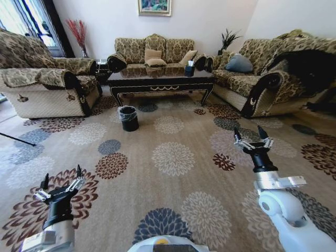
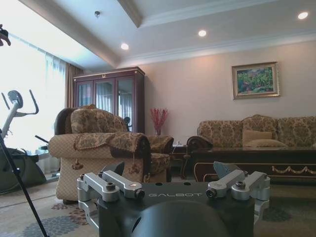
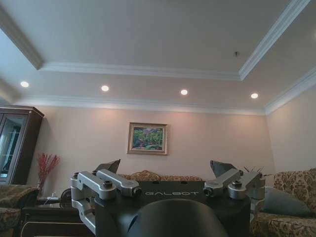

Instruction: Move to the front of the table and pick up the trash from the floor, then place it into the trash bin.

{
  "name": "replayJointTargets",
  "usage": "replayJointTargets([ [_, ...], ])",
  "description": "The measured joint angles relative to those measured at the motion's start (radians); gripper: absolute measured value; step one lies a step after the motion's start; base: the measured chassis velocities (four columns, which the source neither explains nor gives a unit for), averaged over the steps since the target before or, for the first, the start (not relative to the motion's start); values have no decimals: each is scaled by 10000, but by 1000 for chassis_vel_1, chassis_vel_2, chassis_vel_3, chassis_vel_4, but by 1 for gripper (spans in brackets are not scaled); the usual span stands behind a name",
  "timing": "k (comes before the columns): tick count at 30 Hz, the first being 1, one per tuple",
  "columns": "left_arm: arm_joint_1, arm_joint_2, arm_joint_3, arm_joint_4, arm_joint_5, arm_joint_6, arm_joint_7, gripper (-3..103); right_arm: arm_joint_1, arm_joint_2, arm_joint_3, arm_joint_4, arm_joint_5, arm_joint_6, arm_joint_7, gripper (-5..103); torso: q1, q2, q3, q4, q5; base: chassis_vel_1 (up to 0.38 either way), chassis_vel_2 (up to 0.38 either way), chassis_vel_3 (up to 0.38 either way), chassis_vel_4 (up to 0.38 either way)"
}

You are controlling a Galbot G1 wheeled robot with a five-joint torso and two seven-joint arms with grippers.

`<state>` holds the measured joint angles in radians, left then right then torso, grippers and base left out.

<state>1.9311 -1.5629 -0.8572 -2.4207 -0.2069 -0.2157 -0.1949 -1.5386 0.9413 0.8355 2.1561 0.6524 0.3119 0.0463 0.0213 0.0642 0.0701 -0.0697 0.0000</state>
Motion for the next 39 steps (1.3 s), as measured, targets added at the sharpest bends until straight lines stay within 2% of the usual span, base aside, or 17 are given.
replayJointTargets([
  [18, 0, 0, 0, 0, 0, 0, 0, 100, 0, 0, 0, 0, 0, 0, 0, 100, 88, 772, 681, 0, 0, 0, 0, 0, 0],
  [33, 0, 0, 0, 0, 0, 0, 0, 100, 0, 0, 0, 0, 0, 0, 0, 100, 218, 1304, 1083, 0, 0, 0, 0, 0, 0],
  [39, 0, 0, 0, 0, 0, 1, 0, 100, 0, 0, 0, 0, 0, 1, 0, 100, 268, 1596, 1324, 0, 0, 0, 0, 0, 0],
])
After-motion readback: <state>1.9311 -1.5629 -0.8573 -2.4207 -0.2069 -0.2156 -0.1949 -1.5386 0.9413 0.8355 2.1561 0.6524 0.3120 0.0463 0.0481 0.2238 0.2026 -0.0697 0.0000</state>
